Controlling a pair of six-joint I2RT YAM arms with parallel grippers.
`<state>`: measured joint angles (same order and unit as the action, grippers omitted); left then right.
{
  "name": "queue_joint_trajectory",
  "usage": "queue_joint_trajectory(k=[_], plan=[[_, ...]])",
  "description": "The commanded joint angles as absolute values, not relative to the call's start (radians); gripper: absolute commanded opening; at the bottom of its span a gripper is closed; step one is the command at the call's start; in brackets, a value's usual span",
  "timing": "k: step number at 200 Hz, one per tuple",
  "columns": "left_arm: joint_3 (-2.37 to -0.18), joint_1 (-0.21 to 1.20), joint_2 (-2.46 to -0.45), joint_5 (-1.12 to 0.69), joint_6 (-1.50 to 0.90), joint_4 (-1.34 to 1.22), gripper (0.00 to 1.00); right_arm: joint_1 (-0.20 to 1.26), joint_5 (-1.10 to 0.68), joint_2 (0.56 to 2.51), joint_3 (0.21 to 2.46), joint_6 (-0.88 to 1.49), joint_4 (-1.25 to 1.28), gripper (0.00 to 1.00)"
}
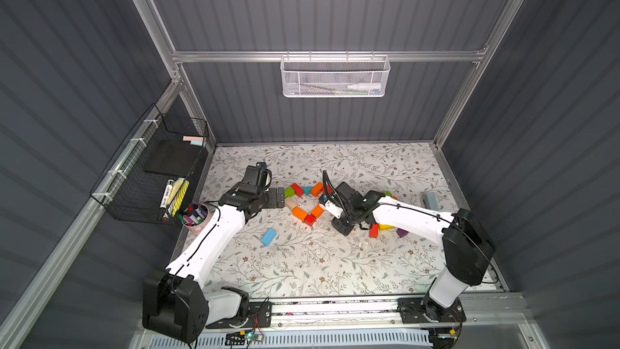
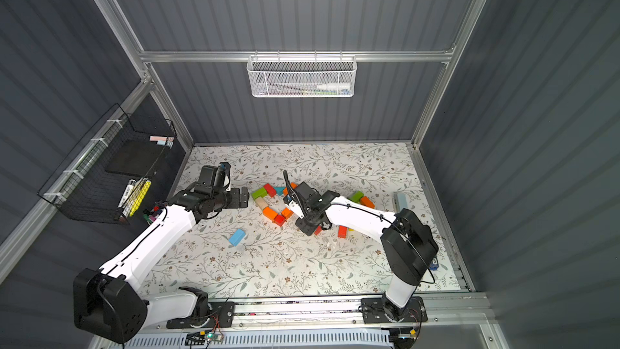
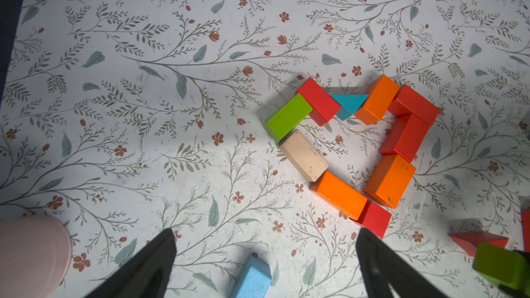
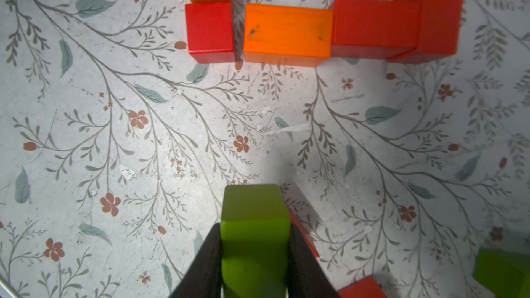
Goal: Assemble a heart with building blocks
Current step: Assemble the building block at the center of the board.
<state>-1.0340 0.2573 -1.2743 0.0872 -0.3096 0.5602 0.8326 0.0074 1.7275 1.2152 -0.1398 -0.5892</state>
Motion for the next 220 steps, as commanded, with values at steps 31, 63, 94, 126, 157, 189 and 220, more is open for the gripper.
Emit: queue_joint_trajectory(k=[31,63,94,126,157,189,220], plan=[[-1.042,0.255,-1.254,0.058,-0.322,0.576,0.99,0.864,0.053,1.828,1.299,-0.236,-0.630,0.29],[-1.039,0.255,-1.251,0.052,-0.321,0.573,0.99,0.867,0.063,1.875,1.322,-0.248,-0.632,0.28],[-1.041,0.254,-1.255,0.049,-0.321,0.574,0.99,0.865,0.067,1.906,1.331,-0.233,-0.625,0.28],[-1.039,0.254,-1.258,0.043,-0.321,0.572,0.99,0.865,0.061,1.928,1.334,-0.216,-0.612,0.29],[-1.036,0.255,-1.258,0.040,-0.321,0.571,0.99,0.865,0.061,1.933,1.333,-0.207,-0.603,0.30],[-1.036,0.254,-1.261,0.031,-0.324,0.569,0.99,0.865,0.073,1.940,1.333,-0.200,-0.597,0.32],[-1.035,0.254,-1.259,0.029,-0.324,0.567,0.99,0.865,0.081,1.945,1.331,-0.193,-0.591,0.33]])
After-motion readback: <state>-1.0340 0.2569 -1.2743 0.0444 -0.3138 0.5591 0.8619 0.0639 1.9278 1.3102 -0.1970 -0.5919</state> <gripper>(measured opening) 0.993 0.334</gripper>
